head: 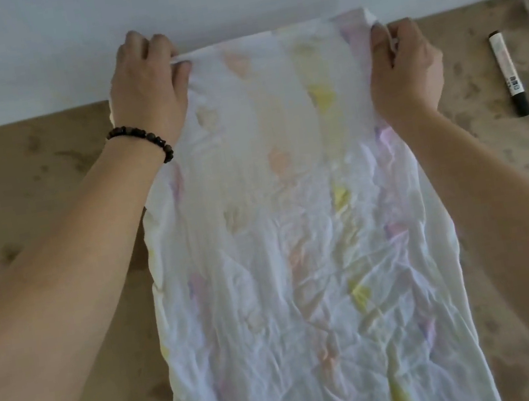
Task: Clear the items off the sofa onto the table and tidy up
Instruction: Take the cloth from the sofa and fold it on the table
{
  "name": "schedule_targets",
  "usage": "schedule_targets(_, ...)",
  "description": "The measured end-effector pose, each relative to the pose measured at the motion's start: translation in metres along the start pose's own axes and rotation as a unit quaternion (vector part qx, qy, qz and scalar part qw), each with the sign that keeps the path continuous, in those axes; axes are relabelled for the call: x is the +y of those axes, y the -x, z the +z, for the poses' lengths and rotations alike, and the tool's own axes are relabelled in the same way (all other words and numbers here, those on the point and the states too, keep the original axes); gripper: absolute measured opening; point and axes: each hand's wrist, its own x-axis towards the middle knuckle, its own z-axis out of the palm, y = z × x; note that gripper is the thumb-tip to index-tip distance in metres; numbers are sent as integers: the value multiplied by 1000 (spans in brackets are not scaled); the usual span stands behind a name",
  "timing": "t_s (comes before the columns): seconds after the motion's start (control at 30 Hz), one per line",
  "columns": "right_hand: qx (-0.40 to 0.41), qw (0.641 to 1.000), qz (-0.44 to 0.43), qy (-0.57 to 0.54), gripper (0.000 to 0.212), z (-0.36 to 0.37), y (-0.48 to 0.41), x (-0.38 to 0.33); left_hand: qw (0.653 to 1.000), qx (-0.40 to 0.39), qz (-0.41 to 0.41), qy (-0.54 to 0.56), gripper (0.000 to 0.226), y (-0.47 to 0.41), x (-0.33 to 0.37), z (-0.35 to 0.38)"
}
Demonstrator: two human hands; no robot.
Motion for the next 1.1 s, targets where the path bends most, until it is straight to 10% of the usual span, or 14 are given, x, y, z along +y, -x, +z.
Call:
schedule_targets(0.2, -54, 994, 92, 23, 50, 9, -22, 21, 998, 5, -19, 60, 47, 21, 35, 32)
schedule_targets(0.43, -140, 941, -238, 195, 61, 26, 37, 30, 977, -184, -84, -73, 77, 69, 23, 48)
schedule_targets(0.77, -173, 946, -159, 226, 80, 17, 40, 37, 982, -173, -58, -58, 80, 64, 7, 44)
schedule_targets(1.1, -237, 938, -141, 209, 75, -37, 250, 75, 969, -230, -75, -46, 76, 307, 56, 1)
